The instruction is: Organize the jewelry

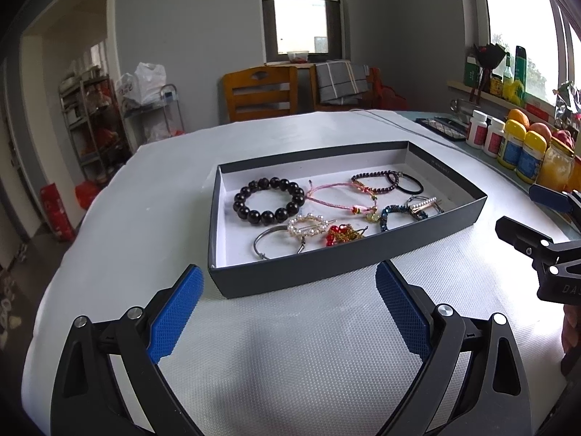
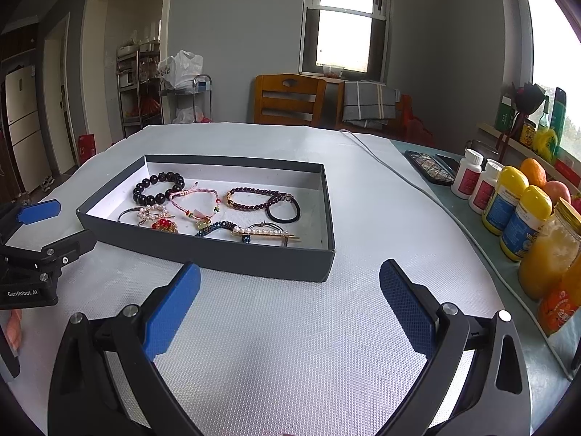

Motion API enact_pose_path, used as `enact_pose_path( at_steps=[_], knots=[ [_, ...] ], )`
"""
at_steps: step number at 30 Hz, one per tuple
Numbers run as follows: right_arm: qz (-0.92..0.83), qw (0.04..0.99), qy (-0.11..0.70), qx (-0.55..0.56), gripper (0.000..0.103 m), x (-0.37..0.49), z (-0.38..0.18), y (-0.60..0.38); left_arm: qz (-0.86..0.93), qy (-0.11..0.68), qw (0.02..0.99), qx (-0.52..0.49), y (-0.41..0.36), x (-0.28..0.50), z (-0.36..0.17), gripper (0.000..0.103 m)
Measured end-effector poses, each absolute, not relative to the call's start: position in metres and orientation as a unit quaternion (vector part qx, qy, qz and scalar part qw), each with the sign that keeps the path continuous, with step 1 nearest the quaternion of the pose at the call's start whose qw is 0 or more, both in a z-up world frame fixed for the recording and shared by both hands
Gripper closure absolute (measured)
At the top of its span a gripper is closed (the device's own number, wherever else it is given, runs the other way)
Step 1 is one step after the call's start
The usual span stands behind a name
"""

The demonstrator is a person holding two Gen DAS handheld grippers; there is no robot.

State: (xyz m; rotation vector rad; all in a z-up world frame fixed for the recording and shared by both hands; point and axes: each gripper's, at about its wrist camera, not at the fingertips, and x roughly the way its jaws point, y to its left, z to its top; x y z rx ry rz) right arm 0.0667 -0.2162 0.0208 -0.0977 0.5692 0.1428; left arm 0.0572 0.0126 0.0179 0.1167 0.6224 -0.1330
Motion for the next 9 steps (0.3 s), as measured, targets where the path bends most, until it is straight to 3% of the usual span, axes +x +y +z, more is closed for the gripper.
enact_pose_path(
  at_steps=[9],
  knots=[
    [0.065,0.952,0.293,-0.056,0.006,0.0701,0.0184,-0.2130,-0.058,0.303,0.949,0.060,0.0114,0.0561,0.0178,0.006]
  ],
)
